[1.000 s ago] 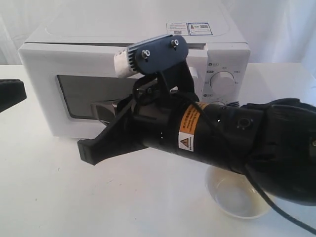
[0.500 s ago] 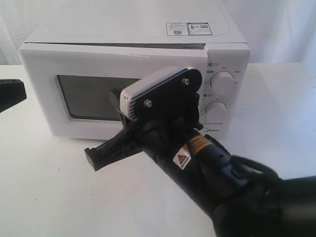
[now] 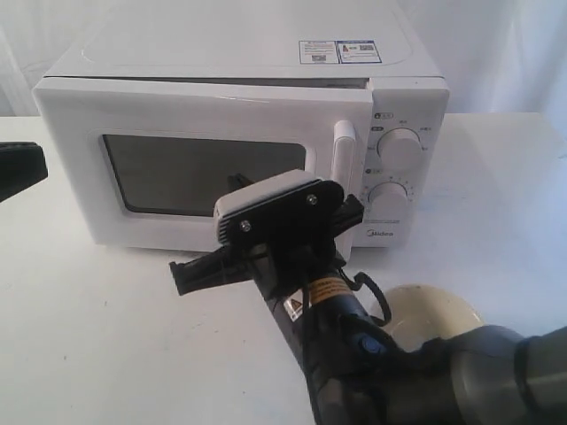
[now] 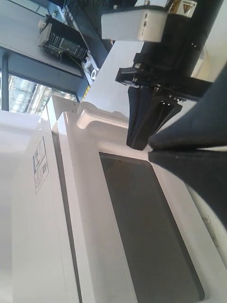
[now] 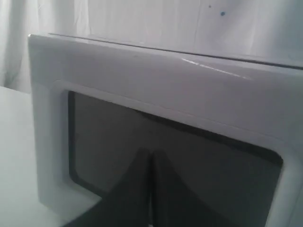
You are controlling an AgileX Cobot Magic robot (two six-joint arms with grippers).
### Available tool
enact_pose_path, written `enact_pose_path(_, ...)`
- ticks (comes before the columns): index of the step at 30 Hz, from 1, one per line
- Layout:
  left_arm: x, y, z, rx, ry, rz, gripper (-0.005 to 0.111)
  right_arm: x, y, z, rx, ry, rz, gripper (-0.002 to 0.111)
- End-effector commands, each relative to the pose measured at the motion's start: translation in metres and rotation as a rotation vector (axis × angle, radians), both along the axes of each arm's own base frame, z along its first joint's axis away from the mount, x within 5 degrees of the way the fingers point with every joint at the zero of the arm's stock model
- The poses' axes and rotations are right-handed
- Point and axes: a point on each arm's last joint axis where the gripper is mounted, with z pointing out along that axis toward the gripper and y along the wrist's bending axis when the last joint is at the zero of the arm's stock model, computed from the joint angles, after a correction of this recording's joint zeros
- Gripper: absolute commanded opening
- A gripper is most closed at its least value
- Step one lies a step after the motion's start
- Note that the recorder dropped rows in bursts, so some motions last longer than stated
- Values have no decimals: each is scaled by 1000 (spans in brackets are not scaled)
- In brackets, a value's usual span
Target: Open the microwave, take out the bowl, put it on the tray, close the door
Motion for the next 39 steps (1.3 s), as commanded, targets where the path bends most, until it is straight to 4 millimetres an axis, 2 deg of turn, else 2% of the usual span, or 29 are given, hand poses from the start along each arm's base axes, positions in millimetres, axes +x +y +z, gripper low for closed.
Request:
enact_pose_path(1, -2, -1, 0, -25, 10, -16, 0, 11, 0, 11, 41, -37, -50, 0)
enact_pose_path(4, -2, -1, 0, -25, 11, -19, 0, 16, 1, 17, 43, -55, -72, 0)
enact_pose_path(12, -3, -2, -1, -26, 12, -31, 0, 46, -14, 31, 87, -77, -171, 0)
enact_pose_path(19, -3, -2, -1, -26, 12, -31, 0, 76, -9, 8, 53, -49, -220, 0)
enact_pose_path(28, -3, -2, -1, -26, 12, -31, 0, 98, -15, 5, 58, -68, -268, 0)
enact_pose_path(35, -2, -2, 0, -25, 11, -20, 0, 100, -15, 5, 55, -72, -264, 0)
enact_pose_path(37, -1, -1, 0, -25, 9, -4, 0, 94, -15, 5, 54, -70, -261, 0)
enact_pose_path(39, -1, -1, 0, -25, 9, -4, 0, 80, -13, 10, 56, -80, -236, 0)
